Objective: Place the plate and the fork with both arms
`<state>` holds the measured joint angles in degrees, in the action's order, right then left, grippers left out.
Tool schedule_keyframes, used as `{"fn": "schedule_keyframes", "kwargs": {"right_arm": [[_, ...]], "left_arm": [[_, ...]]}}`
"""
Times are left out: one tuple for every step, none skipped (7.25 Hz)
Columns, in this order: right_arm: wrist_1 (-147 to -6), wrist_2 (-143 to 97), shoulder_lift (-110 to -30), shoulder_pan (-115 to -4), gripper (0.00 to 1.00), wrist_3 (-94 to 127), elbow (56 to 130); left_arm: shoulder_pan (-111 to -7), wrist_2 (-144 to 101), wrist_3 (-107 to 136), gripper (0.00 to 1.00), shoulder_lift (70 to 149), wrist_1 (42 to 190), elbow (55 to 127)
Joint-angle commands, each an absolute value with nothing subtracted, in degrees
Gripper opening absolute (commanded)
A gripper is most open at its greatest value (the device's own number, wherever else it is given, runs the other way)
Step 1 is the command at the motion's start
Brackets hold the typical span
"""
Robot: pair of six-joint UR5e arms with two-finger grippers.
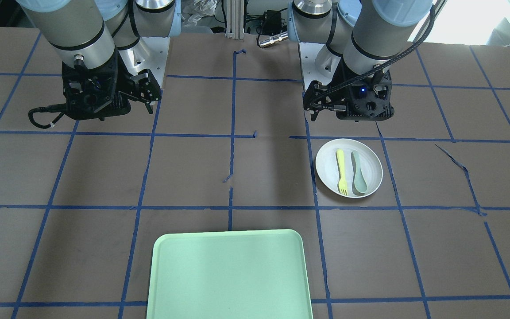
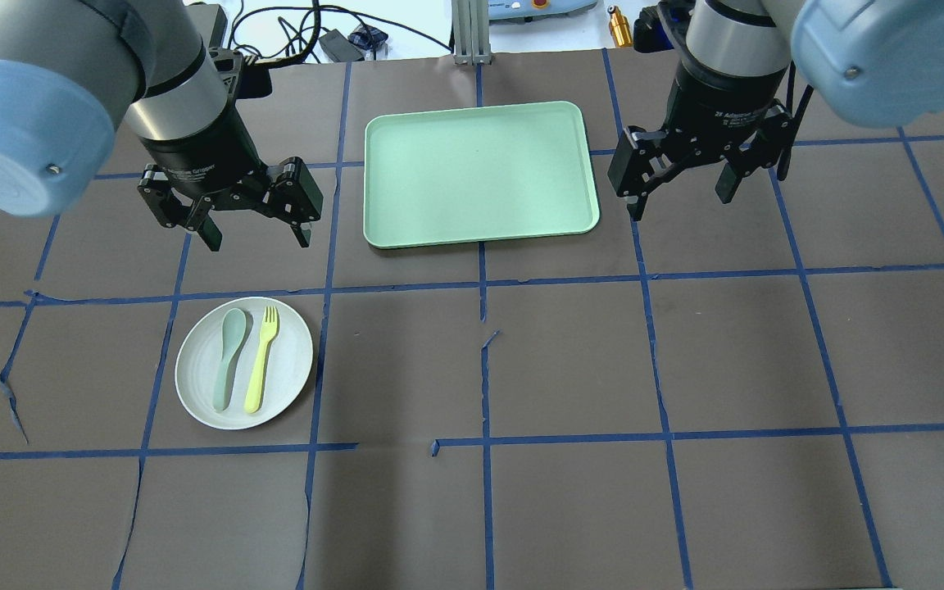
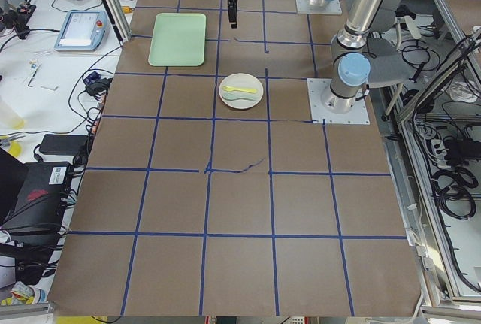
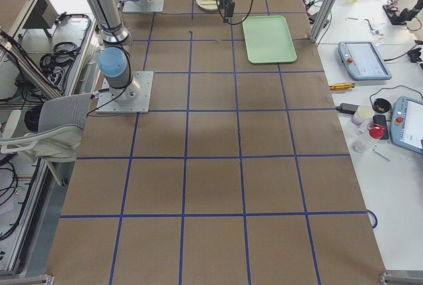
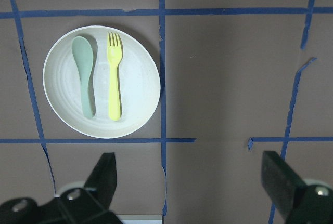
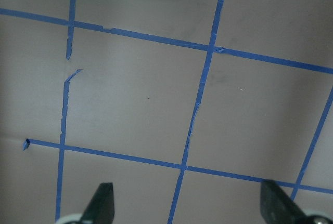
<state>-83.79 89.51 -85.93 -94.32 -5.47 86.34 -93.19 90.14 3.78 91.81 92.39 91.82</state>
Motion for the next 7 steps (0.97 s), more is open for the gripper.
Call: {"fn": "schedule_keyframes", "kwargs": {"right_arm": [[-84.63,89.38,-85.78,-94.31,1.00,-1.16,86.48],[-84.64,89.38,-85.61,-94.39,1.00,-0.97,86.48],[-84.73,89.30,-85.61,-94.39,1.00,-0.88,86.48],[-84.64,89.30,-85.34,-94.39,1.00,-0.88,86.48],[-84.64,89.30,-85.17,-94.39,1.00,-0.88,86.48],[-84.64,89.38,-84.99,-94.39,1.00,-0.97,86.48],[-85.25,89.56,-84.82,-94.48,1.00,-1.05,86.48]], "left_arm": [[-93.16,90.17,3.78,1.00,91.93,92.46,91.93],[-93.08,90.35,3.78,1.00,91.76,92.55,91.85],[-92.99,90.70,3.78,1.00,91.15,92.98,91.76],[-92.99,90.79,3.78,1.00,91.14,92.99,91.67],[-93.08,90.70,3.78,1.00,91.23,92.99,91.67],[-93.08,90.70,3.78,1.00,91.75,92.90,91.84],[-92.82,90.96,3.52,1.00,91.84,92.47,91.85]]}}
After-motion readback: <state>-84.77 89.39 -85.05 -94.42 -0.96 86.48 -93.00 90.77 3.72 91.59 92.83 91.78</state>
